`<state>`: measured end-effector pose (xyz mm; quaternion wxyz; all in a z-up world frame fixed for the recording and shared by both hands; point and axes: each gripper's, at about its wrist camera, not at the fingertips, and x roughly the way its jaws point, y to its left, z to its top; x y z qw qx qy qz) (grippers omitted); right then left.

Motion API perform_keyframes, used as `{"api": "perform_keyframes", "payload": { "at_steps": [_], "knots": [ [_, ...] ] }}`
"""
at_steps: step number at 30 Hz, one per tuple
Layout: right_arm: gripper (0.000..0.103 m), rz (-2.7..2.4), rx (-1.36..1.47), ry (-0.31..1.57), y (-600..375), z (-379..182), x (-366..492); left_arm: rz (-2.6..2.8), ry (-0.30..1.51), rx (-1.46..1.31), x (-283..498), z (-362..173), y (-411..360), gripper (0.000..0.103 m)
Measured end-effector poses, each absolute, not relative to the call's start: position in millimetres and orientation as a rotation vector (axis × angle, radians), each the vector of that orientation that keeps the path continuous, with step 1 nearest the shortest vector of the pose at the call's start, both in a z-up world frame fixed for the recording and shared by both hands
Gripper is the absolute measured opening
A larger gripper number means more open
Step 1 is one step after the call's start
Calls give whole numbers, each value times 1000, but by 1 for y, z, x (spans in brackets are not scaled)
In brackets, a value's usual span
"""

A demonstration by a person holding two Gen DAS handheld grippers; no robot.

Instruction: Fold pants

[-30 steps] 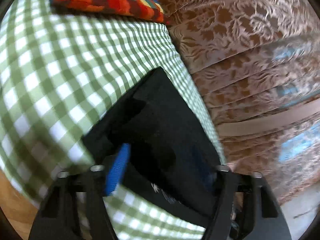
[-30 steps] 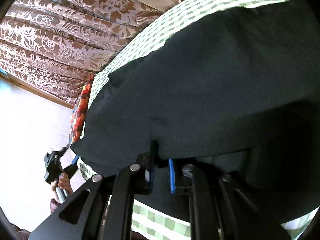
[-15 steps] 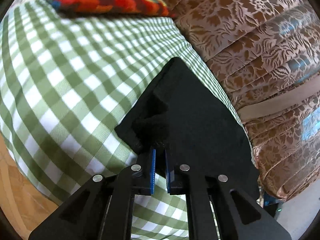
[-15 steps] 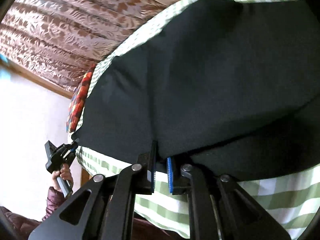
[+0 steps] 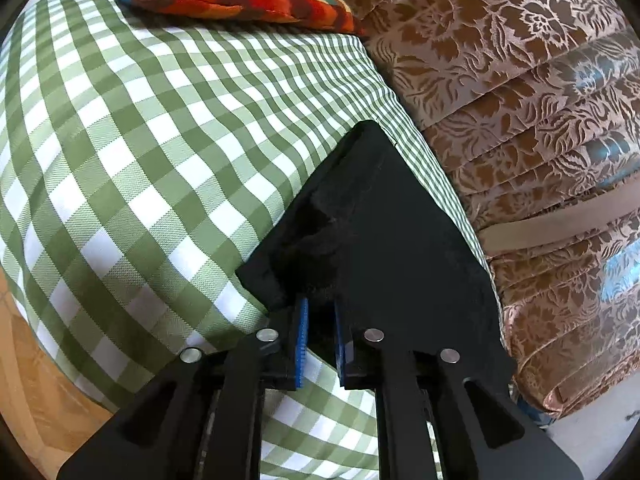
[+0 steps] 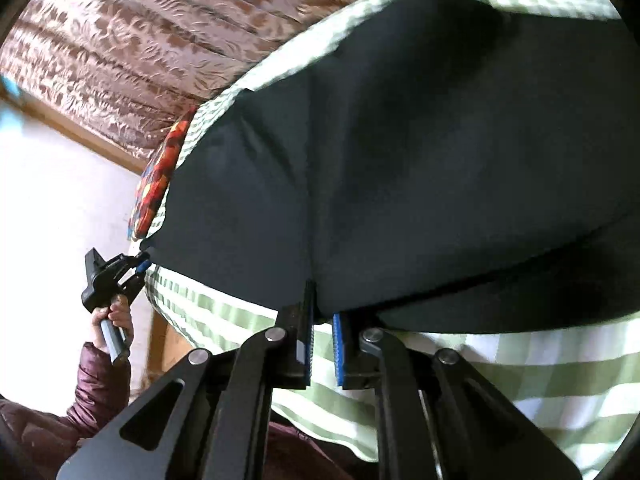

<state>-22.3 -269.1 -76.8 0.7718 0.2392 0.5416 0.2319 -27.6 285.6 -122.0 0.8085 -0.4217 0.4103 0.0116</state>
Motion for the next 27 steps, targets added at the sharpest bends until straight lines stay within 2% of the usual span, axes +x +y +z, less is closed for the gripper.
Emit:
{"api": "perform_keyframes", "payload": {
  "at_steps": [3, 4, 6, 8, 11, 19, 21, 25, 26, 27],
  "knots": [
    [7, 524, 560, 1162, -276, -78, -22, 100, 885, -845, -33, -110, 286, 23],
    [11, 536, 577, 1154, -279, -76, -23, 158, 886, -791, -36, -104, 285, 31],
    [30, 556, 616, 1148, -288, -72, -21, 296, 860, -681, -44, -85, 284, 32],
    [38, 536, 646, 1101, -307, -61, -25, 314, 771, -639, -53, -63, 278, 32],
    [38, 437, 699, 1013, -355, -44, -30, 138, 707, -591, -47, -42, 247, 32],
    [41, -136, 898, 828, -530, -51, -26, -350, 866, -360, 7, -52, 88, 32],
    [46, -208, 933, 818, -555, -57, -15, -444, 906, -324, 15, -57, 53, 32],
    [44, -286, 948, 818, -581, -64, 21, -609, 953, -271, 19, -63, 0, 32],
    [38, -295, 934, 821, -580, -63, 29, -643, 964, -252, 20, -65, -11, 32],
    [18, -302, 912, 829, -578, -61, 37, -664, 975, -232, 19, -67, -20, 32]
  ]
}}
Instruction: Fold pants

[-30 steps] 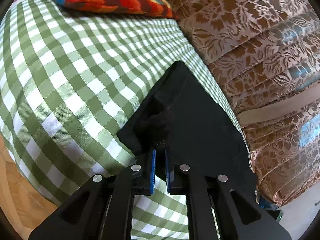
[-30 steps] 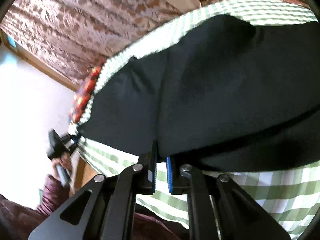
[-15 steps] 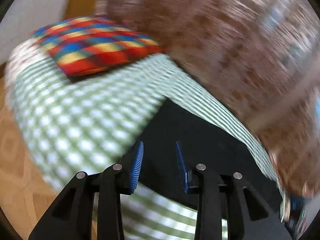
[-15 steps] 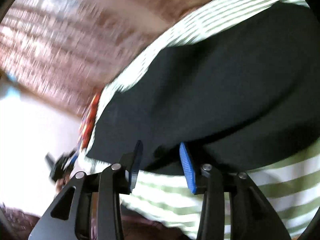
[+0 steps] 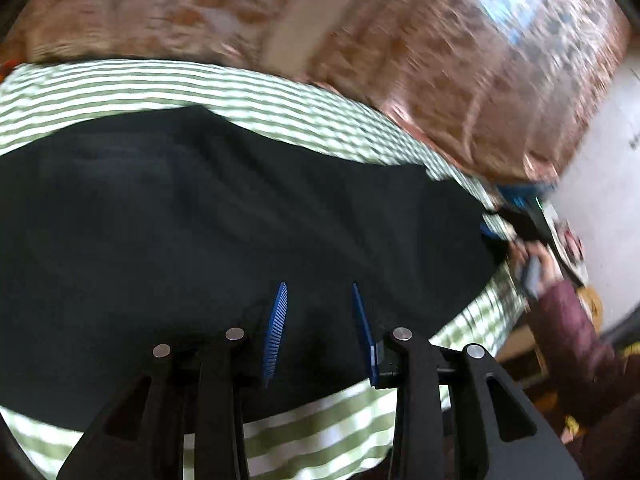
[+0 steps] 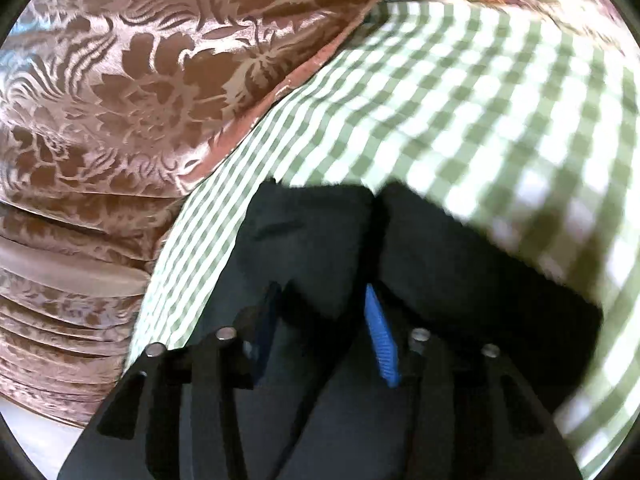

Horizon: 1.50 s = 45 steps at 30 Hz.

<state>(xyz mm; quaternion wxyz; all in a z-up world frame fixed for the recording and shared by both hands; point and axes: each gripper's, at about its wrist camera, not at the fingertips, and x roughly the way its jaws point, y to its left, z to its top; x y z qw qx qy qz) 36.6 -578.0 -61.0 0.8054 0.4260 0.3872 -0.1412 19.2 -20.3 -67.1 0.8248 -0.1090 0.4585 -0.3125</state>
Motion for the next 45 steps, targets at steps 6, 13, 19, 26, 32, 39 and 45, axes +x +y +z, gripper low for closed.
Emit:
{"api": "perform_keyframes", "payload": {
  "at_steps": [6, 13, 19, 26, 32, 39, 45],
  "knots": [
    [6, -217, 815, 760, -565, -7, 5, -776, 1000, -185, 19, -71, -49, 32],
    [6, -289, 840, 755, -588, -1, -68, -927, 1082, -130, 17, -81, -76, 32],
    [5, -334, 950, 799, -607, -57, -86, -933, 1138, -168, 20, -91, -78, 32],
    [33, -316, 942, 742, -615, -46, -95, -911, 1143, -131, 21, -85, -85, 32],
    [17, -360, 916, 726, -626, -35, -85, -923, 1121, -125, 29, -78, -99, 32],
    [15, -372, 807, 679, -623, -4, -73, -905, 1076, -79, 36, -67, -110, 32],
    [41, -423, 848, 786, -633, -45, -75, -788, 1135, -47, 39, -85, -99, 32]
  ]
}}
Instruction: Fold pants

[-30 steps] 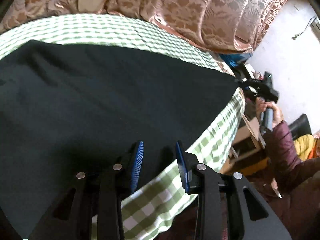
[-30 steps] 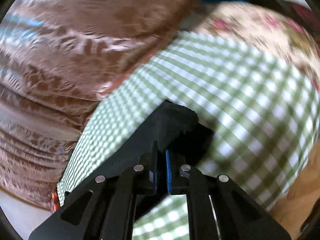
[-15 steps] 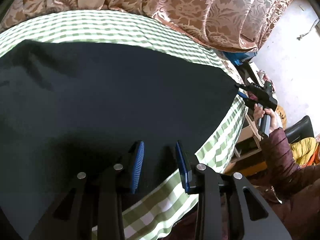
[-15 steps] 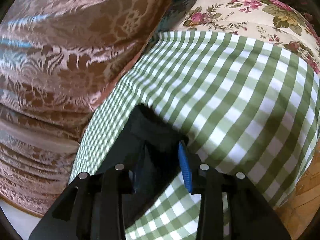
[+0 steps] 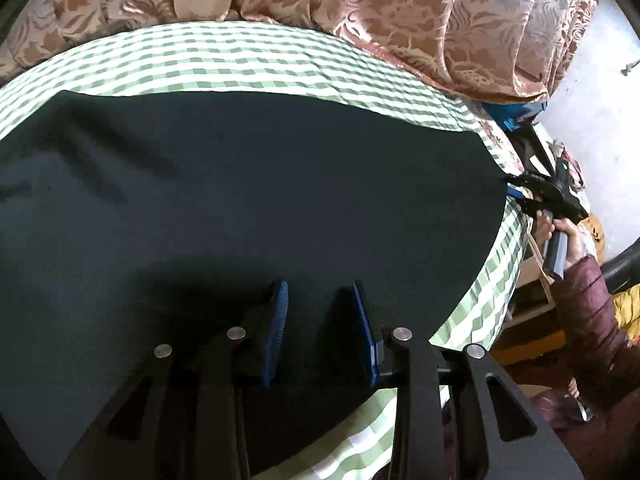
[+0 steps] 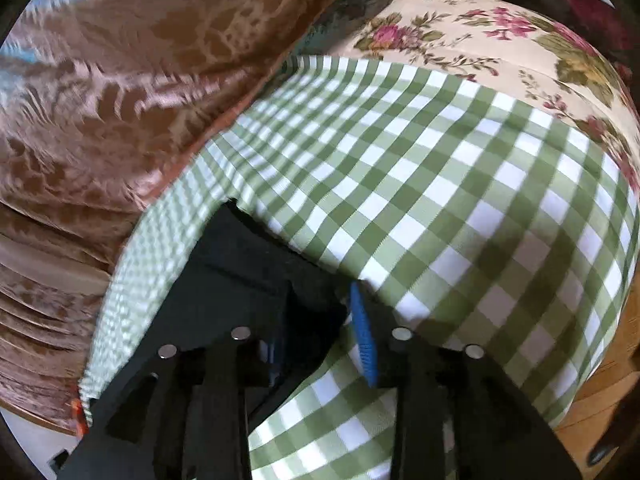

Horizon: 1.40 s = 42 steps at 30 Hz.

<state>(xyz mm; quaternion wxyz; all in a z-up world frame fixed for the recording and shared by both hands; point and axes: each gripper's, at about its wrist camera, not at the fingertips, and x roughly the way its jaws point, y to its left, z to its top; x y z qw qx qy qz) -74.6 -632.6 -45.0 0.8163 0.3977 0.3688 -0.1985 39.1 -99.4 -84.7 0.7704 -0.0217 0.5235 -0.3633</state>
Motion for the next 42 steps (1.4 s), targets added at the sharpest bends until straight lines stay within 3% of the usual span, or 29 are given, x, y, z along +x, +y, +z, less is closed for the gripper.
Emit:
{"api": "perform_keyframes", "payload": {
  "at_steps": [5, 8, 13, 19, 31, 35, 42],
  "knots": [
    [43, -480, 740, 689, -621, 1, -94, -754, 1094, -70, 41, -72, -94, 32],
    [43, -338, 668, 730, -592, 13, -73, -749, 1051, -79, 43, -59, -92, 32],
    [42, -199, 536, 866, -538, 1, -8, -689, 1058, -49, 52, -63, -91, 32],
    [41, -308, 524, 1039, -546, -52, 58, -615, 1097, -47, 49, -84, -80, 32],
    [54, -383, 409, 966, -530, -29, 70, -565, 991, -183, 33, -74, -37, 32],
    [55, -235, 411, 892, -490, 7, 70, -477, 936, -239, 36, -69, 3, 32],
    [55, 450, 445, 1009, -327, 16, 123, -391, 886, -257, 40, -69, 47, 32]
  ]
}}
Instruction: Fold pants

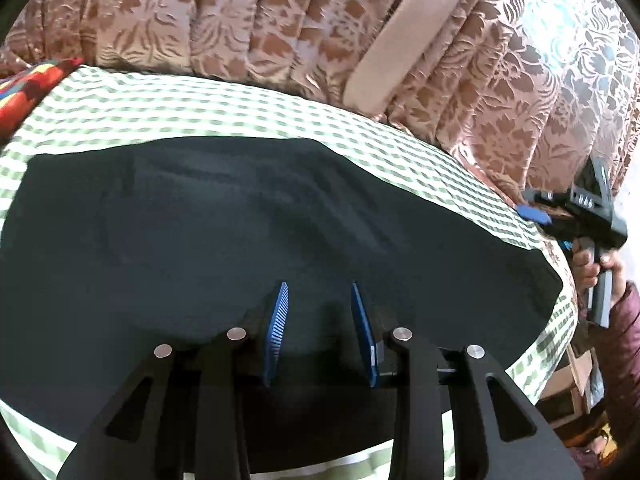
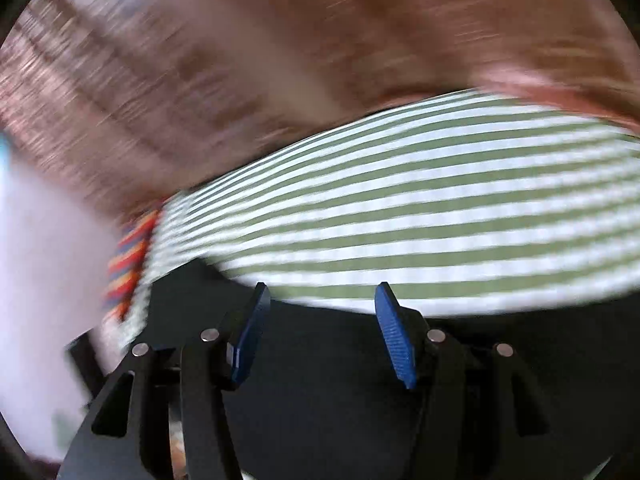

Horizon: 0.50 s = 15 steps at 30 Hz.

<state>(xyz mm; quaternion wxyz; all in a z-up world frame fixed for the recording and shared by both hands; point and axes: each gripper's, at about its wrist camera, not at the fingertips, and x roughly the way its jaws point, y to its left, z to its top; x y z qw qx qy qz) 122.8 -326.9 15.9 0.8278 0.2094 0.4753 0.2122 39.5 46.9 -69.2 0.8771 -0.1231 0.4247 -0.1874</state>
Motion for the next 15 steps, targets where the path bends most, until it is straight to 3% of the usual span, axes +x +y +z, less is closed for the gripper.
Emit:
{"api": "perform_keyframes", "payload": {
  "at_steps": [5, 11, 15],
  "knots": [
    [55, 730, 510, 1125, -217, -10, 175, -382, 910, -258, 36, -82, 58, 32],
    [54, 760, 556, 1257, -153, -54, 236, -410, 918, -305, 31, -94, 67, 32],
    [41, 805, 536, 1314, -126, -73, 249, -427, 917, -344, 32, -96, 72, 32]
  ]
}}
